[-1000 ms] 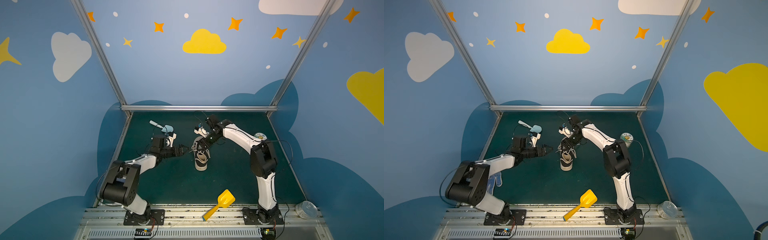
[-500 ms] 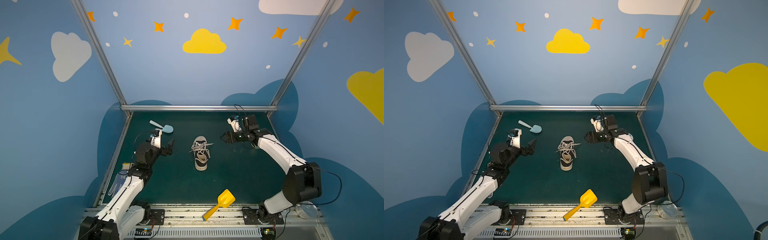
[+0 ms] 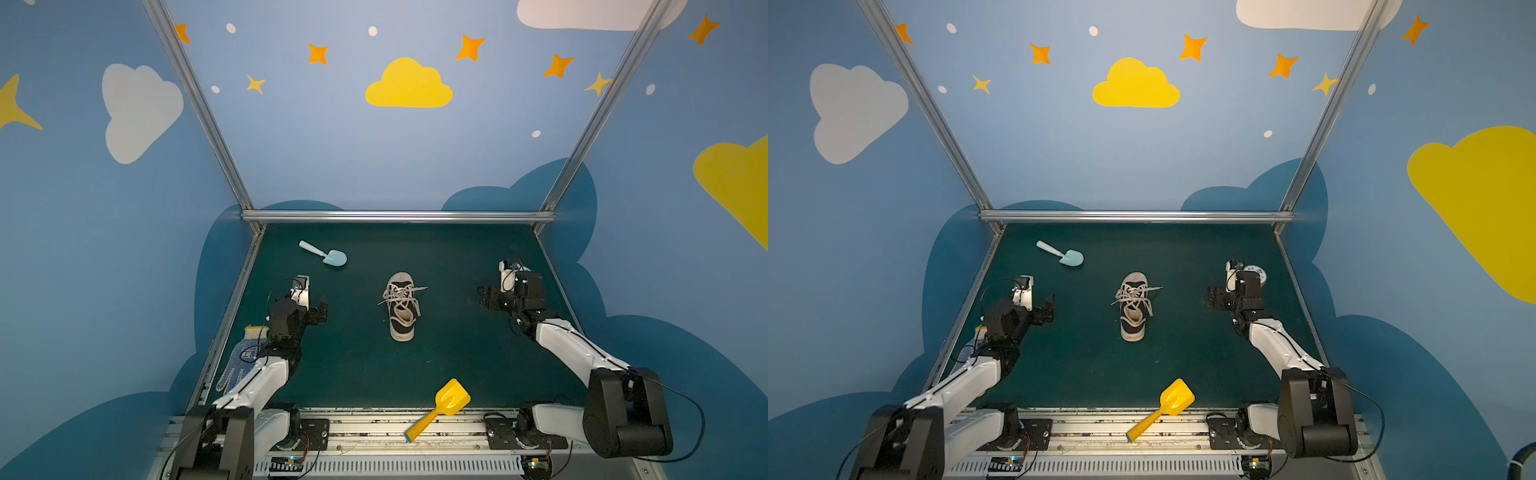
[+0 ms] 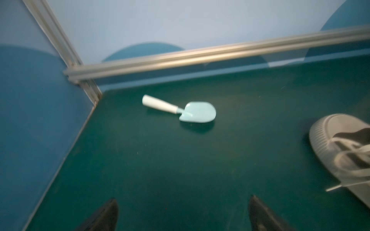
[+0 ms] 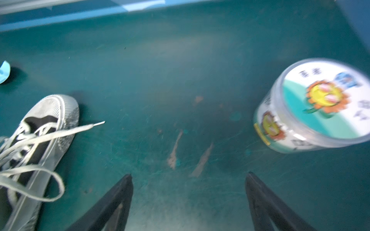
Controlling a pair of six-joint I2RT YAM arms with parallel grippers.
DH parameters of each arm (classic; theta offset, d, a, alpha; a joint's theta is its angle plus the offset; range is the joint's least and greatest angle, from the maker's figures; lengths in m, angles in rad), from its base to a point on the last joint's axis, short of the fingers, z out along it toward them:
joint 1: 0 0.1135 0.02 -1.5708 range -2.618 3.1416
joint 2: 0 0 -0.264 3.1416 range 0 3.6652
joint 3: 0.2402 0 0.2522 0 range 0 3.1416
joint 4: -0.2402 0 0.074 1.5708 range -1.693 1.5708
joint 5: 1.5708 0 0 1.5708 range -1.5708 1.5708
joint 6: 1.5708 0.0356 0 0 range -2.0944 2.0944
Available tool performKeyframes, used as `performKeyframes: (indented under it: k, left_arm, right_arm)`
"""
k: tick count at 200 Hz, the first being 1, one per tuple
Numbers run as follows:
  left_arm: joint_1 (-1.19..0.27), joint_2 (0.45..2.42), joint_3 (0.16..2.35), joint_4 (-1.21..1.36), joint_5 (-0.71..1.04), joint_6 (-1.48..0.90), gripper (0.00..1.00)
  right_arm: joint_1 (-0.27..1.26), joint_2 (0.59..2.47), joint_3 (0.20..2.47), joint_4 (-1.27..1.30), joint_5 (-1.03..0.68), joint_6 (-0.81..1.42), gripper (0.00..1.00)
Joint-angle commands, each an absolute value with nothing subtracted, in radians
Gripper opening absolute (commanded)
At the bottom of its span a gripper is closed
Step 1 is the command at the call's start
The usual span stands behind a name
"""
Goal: Tie the shoes
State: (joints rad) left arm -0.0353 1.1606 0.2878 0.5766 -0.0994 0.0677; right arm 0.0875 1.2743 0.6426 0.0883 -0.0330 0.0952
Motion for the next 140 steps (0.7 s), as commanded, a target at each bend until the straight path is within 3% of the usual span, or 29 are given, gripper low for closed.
performKeyframes:
  k: [1,33,84,124,140]
  left_arm:
    - [-0.025,1.249,0.288,0.783,-0.092,0.017,1.0]
    - [-0.001,1.385,0.278,0.902,-0.059,0.002,1.0]
    - [0.008,1.533,0.293,1.01,-0.02,-0.005,1.0]
    - [0.009,1.532,0.427,0.745,-0.05,-0.001,1.0]
    - [0.012,1.537,0.413,0.785,-0.059,-0.017,1.0]
  right_arm:
    - [0.047,1.247,0.588,0.199,0.013,0.064,0.88]
    - [0.008,1.256,0.5,0.369,0.0,0.047,0.88]
    - [-0.032,1.427,0.427,0.62,-0.086,0.067,0.88]
    - [-0.013,1.446,0.513,0.466,-0.064,0.087,0.88]
    - [-0.007,1.447,0.516,0.462,-0.05,0.084,0.88]
